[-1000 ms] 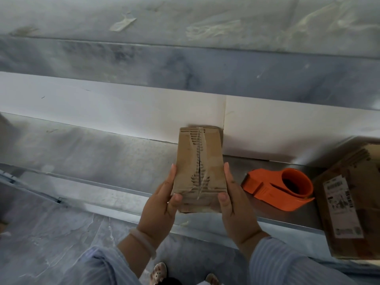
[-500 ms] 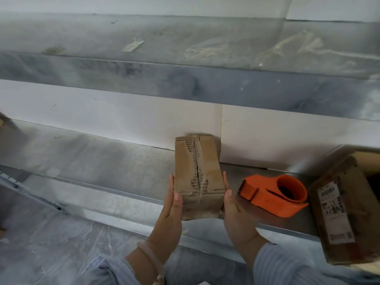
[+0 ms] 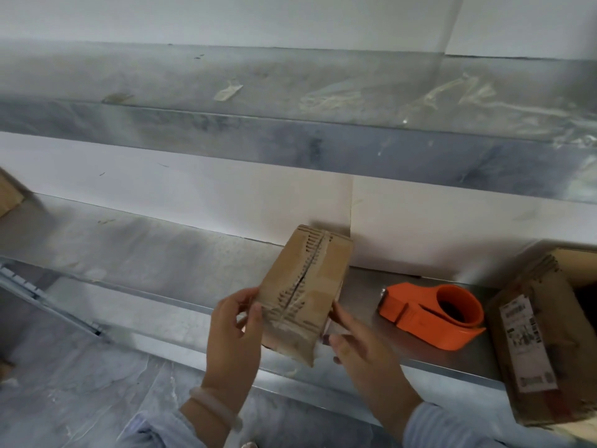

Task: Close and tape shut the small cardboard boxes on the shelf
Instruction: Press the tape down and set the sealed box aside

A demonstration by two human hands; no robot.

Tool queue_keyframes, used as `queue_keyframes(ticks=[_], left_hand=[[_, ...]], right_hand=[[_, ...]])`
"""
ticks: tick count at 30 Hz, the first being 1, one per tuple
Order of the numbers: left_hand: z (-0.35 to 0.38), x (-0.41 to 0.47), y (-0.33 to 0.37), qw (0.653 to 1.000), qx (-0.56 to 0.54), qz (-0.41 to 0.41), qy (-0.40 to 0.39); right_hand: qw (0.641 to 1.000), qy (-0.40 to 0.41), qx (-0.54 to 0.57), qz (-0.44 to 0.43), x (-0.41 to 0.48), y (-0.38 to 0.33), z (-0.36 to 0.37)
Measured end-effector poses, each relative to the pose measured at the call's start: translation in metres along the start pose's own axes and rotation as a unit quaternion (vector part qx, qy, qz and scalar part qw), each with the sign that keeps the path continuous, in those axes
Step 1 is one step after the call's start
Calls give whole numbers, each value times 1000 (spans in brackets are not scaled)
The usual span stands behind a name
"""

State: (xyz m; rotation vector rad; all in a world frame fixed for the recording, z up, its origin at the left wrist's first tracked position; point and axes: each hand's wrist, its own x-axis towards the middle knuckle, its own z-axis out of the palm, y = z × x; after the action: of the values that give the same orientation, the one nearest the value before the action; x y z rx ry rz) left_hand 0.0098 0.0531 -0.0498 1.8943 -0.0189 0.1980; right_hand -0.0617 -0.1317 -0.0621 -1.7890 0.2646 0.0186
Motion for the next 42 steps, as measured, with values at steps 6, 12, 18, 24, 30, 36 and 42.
queue_keyframes(ticks=[6,12,18,24,30,36,42], left_hand=[[-15,-8,-9,988,143,13,-61],[-18,-4,-15,957,252,88,-113],[-46,9,-24,977,172,34,-123],[-49,26,-25,996,9,-69,-53],[-33,53,-14,982,5,-79,-171],[-3,33,-12,990,114,-64,-51],[10,-13,-6,985,-69,-36,-156]], right_hand=[[988,67,-109,-81,19,-29,-9],[973,74,-214,-40,77,-57,-36],[976,70,-196,-72,67,-53,-37],[986,30,-163,3,47,-41,-38],[992,-21,58,111,44,-44,-41],[992,77,-100,21,40,-25,-37],[995,74,-60,24,27,-20,-19]])
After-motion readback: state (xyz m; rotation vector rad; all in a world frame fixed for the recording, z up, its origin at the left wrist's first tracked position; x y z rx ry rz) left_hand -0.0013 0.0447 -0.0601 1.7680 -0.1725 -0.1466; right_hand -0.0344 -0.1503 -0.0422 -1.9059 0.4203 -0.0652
